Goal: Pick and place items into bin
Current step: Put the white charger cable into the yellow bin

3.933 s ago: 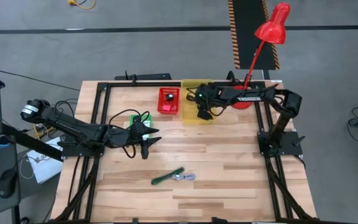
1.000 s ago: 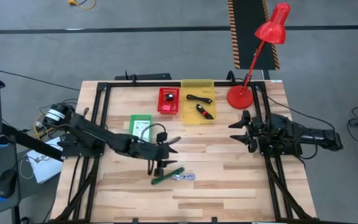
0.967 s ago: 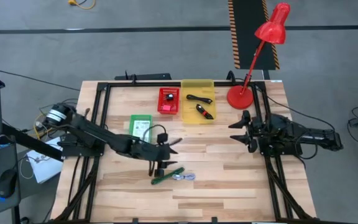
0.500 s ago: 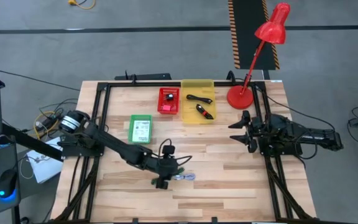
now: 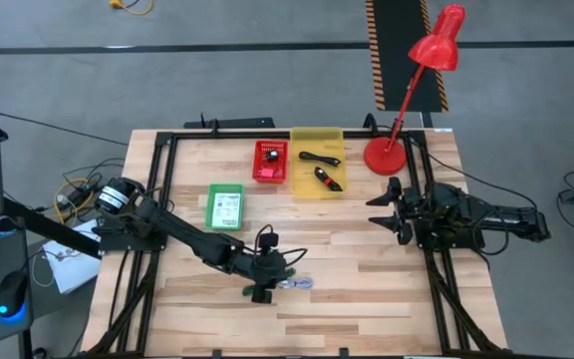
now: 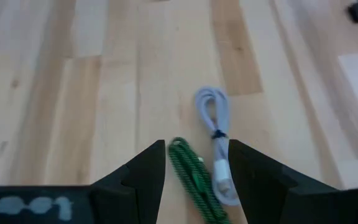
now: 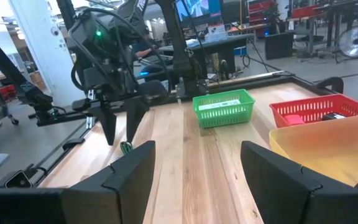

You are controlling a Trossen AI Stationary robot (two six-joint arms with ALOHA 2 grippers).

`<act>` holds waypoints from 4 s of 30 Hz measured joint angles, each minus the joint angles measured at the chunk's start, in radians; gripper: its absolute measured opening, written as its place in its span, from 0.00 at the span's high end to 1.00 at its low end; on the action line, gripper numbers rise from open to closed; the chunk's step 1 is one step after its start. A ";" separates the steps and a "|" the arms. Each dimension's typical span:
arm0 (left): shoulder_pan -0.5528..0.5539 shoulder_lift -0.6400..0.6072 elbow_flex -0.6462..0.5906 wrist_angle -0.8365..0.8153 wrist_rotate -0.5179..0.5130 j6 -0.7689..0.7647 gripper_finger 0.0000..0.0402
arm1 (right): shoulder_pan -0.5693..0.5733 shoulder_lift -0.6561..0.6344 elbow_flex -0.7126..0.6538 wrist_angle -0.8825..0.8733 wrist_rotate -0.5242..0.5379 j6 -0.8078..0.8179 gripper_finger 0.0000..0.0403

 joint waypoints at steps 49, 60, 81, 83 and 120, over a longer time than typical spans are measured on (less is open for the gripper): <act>-0.003 0.130 0.065 -0.082 0.121 0.054 0.59 | 0.000 0.141 0.000 0.000 0.002 0.002 0.42; -0.003 0.130 0.065 -0.074 0.162 0.053 0.59 | 0.000 0.141 -0.001 0.030 0.002 0.009 0.42; 0.018 0.211 0.103 -0.078 0.180 0.121 0.61 | 0.000 0.124 -0.001 0.016 0.003 0.002 0.42; 0.018 0.209 0.110 -0.084 0.172 0.133 0.65 | 0.000 0.123 -0.001 0.010 0.003 0.002 0.42; 0.147 0.206 0.458 -0.285 -0.367 0.414 0.95 | 0.000 0.123 0.000 0.000 0.003 0.002 0.42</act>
